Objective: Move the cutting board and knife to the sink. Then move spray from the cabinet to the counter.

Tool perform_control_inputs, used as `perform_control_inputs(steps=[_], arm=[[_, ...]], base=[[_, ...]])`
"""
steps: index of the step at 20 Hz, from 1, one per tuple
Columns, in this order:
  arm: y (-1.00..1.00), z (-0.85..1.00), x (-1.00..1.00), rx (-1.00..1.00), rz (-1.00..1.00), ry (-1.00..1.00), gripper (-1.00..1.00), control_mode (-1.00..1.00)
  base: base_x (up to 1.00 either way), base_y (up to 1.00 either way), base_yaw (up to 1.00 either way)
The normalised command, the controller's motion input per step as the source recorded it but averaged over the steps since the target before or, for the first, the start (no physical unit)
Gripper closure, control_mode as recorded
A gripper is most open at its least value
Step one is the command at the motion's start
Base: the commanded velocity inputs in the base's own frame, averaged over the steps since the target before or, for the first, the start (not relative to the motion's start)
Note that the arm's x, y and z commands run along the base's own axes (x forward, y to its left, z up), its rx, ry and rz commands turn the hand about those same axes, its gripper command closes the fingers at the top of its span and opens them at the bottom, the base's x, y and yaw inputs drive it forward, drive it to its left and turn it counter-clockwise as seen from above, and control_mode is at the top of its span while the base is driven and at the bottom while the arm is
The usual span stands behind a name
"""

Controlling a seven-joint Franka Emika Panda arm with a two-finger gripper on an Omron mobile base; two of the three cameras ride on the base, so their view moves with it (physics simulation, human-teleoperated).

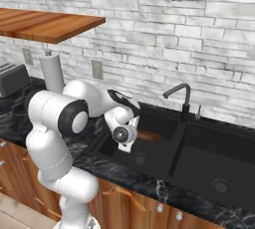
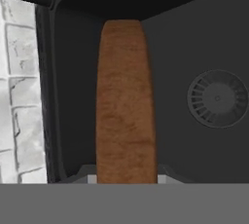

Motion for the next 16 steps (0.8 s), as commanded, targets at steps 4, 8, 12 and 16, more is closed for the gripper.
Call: perform_control_inputs(steps=[4, 8, 12, 16], arm=[[0.00, 0.00, 0.05, 0.03, 0.00, 0.01, 1.00, -1.00], [0.00, -0.06, -0.01, 0.00, 0.00, 0.15, 1.00, -1.00], [0.00, -0.17, 0.00, 0.00, 0.00, 0.15, 1.00, -1.00], [0.00, -0.13, 0.00, 0.00, 0.00, 0.11, 1.00, -1.00]], base=[[0.00, 0.00, 0.00], [0.00, 0.00, 0.00], [0.00, 0.00, 0.00], [0.00, 0.00, 0.00]])
